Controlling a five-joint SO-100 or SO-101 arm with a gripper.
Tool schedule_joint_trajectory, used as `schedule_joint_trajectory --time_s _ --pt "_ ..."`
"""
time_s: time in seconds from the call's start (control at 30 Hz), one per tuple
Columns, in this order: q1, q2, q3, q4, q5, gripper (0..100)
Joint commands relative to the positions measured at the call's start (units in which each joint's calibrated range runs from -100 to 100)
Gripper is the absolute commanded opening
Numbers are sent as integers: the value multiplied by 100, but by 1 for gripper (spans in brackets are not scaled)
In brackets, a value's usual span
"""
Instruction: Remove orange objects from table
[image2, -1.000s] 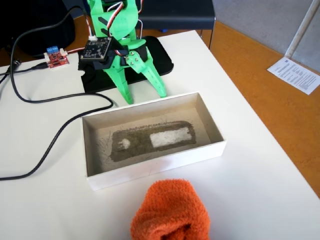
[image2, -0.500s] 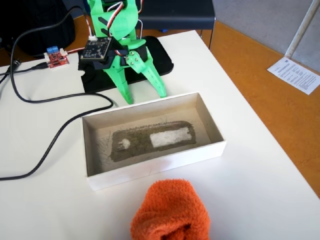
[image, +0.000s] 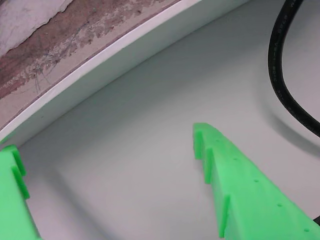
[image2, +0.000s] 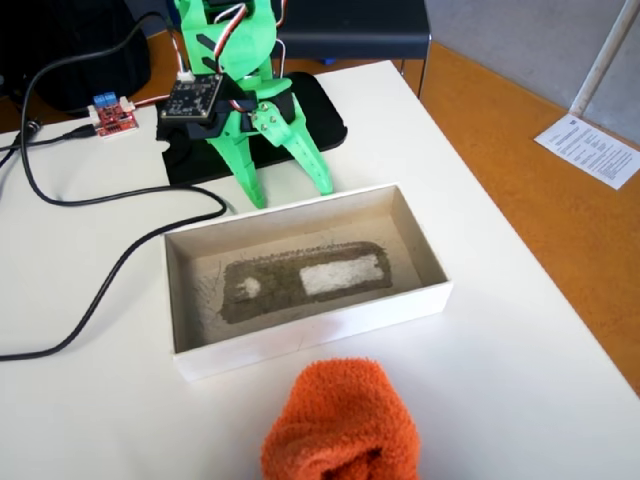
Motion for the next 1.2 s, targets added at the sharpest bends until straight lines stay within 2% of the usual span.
schedule_joint_trajectory --time_s 0.0,0.87,0.9,0.97,1.0,1.17 --pt "38 -36 -20 26 -10 36" --pt "-117 -36 -20 26 29 36" --pt "-154 -36 -20 35 156 36" --pt "-198 -28 -20 116 1045 36" --pt "-154 -28 -20 116 1284 36" --pt "-58 47 -272 99 1597 36"
